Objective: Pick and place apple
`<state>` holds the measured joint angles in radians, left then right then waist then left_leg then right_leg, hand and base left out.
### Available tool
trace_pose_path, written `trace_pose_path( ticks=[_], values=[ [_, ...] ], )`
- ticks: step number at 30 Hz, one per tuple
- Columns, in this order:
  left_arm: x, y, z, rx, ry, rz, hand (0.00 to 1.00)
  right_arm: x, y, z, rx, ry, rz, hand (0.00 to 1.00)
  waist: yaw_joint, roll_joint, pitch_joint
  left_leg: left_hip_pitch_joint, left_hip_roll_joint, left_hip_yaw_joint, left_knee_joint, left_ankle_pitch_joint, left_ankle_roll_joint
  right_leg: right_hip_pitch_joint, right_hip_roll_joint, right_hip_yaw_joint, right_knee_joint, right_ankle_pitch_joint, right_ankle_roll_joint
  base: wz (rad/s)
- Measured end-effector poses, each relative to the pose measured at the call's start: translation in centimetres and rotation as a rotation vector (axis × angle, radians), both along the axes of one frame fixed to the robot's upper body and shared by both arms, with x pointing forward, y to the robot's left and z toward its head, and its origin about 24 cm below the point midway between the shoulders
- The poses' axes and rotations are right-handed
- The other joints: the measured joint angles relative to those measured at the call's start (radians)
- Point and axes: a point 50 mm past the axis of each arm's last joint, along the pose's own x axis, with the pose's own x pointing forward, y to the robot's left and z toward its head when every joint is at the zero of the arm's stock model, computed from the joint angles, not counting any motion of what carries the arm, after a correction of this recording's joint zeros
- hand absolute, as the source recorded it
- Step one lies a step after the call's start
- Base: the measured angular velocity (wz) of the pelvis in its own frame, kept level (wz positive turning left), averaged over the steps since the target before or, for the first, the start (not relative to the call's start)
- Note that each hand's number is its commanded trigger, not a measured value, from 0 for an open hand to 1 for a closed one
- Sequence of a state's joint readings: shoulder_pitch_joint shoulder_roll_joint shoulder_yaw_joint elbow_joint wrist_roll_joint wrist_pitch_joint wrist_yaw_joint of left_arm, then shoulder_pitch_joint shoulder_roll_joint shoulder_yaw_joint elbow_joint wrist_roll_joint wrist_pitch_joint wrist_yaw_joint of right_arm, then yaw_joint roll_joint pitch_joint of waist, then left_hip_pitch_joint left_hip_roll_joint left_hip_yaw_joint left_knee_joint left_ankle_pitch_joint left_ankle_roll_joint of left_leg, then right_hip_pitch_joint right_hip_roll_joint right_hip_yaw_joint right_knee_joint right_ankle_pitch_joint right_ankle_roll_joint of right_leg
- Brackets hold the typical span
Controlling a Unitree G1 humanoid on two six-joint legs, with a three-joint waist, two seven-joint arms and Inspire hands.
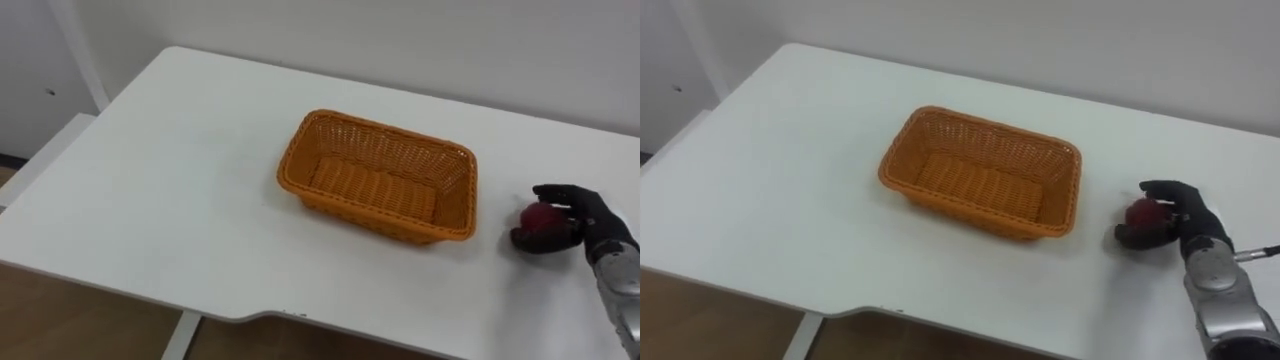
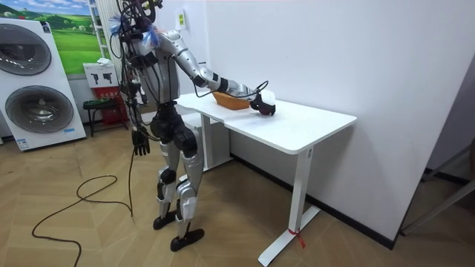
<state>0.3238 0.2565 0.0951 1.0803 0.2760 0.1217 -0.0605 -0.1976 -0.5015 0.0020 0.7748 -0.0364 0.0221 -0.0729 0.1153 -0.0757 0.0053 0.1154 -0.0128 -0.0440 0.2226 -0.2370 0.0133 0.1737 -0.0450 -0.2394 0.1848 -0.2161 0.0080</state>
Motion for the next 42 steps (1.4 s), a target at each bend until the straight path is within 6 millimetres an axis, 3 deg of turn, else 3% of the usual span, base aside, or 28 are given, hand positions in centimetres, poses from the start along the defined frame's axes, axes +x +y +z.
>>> trace_pose_path(
  ticks=[11, 17, 25, 28, 32, 42],
  values=[
    [0.0, 0.0, 0.0, 0.000, -0.001, -0.001, 0.00, 0.4, 0.1, 0.3, -0.027, -0.006, 0.011, 1.00, 0.001, -0.003, -0.0022, 0.001, -0.001, -0.001, 0.000, 0.001, 0.001, 0.000, -0.003, -0.010, -0.001, -0.002, 0.002, 0.00],
    [0.1, 0.0, 0.0, 0.001, -0.002, -0.002, 0.00, 0.4, 0.1, 0.2, -0.025, -0.003, 0.015, 1.00, 0.003, -0.008, 0.0047, 0.001, -0.002, -0.001, 0.002, 0.002, 0.002, 0.001, -0.003, -0.010, -0.001, -0.002, 0.002, 0.00],
    [0.3, 0.0, 0.0, 0.000, -0.012, -0.006, 0.00, 0.5, 0.2, 0.5, -0.045, -0.033, -0.009, 1.00, 0.005, -0.008, 0.0047, -0.004, -0.003, -0.003, 0.001, 0.002, 0.002, 0.000, -0.002, -0.007, -0.008, -0.002, 0.002, 0.00],
    [0.2, -0.1, 0.0, -0.001, -0.006, -0.001, 0.00, 1.6, 1.0, 2.0, -0.064, -0.120, 0.015, 1.00, -0.006, -0.002, 0.0006, -0.008, -0.004, -0.002, 0.001, 0.002, 0.002, -0.002, -0.002, -0.006, -0.012, -0.002, 0.003, 0.00],
    [0.7, -0.2, -0.1, 0.000, -0.021, -0.004, 0.00, 2.9, 2.1, 4.5, -0.087, -0.259, 0.039, 1.00, -0.014, 0.010, -0.0141, -0.009, -0.003, -0.002, -0.001, 0.002, 0.002, -0.002, -0.001, -0.007, -0.012, -0.002, 0.003, 0.02],
    [1.6, -0.2, 0.0, 0.015, -0.077, -0.024, 0.00, 4.5, 6.2, 11.5, -0.095, -0.616, 0.183, 1.00, -0.027, 0.014, -0.0075, 0.002, 0.000, 0.004, -0.018, 0.003, 0.002, 0.000, 0.001, -0.003, -0.015, -0.002, 0.002, -0.01]
  ],
)
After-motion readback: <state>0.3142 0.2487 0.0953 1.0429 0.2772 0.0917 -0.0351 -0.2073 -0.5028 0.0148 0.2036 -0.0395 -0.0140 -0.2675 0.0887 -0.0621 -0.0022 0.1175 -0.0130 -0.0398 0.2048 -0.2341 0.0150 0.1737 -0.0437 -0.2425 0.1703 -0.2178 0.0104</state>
